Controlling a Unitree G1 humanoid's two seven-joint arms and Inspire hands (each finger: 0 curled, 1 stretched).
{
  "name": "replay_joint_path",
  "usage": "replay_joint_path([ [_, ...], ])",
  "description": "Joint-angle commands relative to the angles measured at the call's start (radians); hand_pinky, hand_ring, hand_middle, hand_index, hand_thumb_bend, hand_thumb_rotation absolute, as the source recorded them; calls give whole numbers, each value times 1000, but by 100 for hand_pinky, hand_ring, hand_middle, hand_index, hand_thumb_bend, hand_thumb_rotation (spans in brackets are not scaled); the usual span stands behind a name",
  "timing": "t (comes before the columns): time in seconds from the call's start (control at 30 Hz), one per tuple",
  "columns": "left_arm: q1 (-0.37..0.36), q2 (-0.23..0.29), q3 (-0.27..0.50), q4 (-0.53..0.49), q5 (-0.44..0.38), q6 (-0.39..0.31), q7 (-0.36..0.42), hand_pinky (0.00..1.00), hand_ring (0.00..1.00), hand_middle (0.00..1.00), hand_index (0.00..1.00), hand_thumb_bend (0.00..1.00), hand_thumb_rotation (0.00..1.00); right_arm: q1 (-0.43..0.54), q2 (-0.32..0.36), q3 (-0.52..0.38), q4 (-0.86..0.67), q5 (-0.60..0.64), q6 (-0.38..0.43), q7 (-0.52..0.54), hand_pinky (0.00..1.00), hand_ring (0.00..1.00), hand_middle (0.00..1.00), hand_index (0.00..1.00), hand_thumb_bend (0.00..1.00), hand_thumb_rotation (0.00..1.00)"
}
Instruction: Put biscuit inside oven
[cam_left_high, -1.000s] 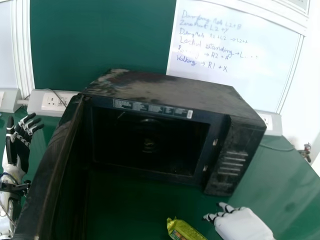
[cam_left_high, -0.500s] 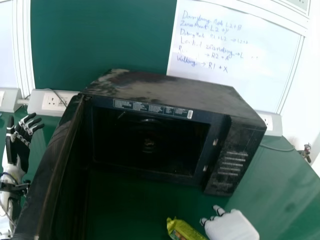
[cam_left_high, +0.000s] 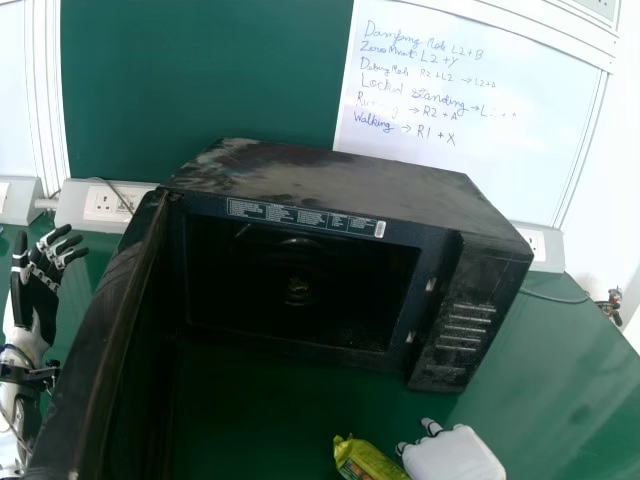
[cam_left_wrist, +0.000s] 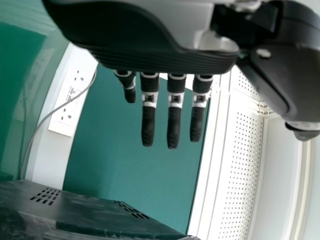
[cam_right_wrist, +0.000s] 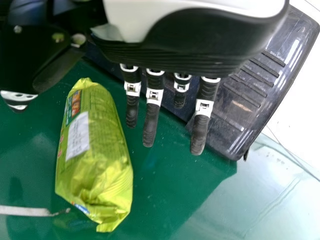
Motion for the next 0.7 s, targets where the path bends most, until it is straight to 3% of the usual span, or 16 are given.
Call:
replay_joint_path([
  [0.0, -8, 5, 12, -12, -11, -4, -6, 66, 69, 72, 76, 72, 52, -9, -1, 4, 18, -3, 4, -8, 49, 60, 70, 82, 100, 73],
  [0.47, -7, 10, 19, -19, -7, 0, -18, 66, 69, 73, 77, 73, 54, 44, 13, 35, 96, -68, -2, -162, 49, 61, 72, 84, 100, 72],
  [0.67, -11, 9, 22, -16, -12, 7, -16, 66, 69, 73, 76, 72, 53, 62, 48, 77, 113, -104, 7, -200, 50, 63, 71, 77, 100, 69],
])
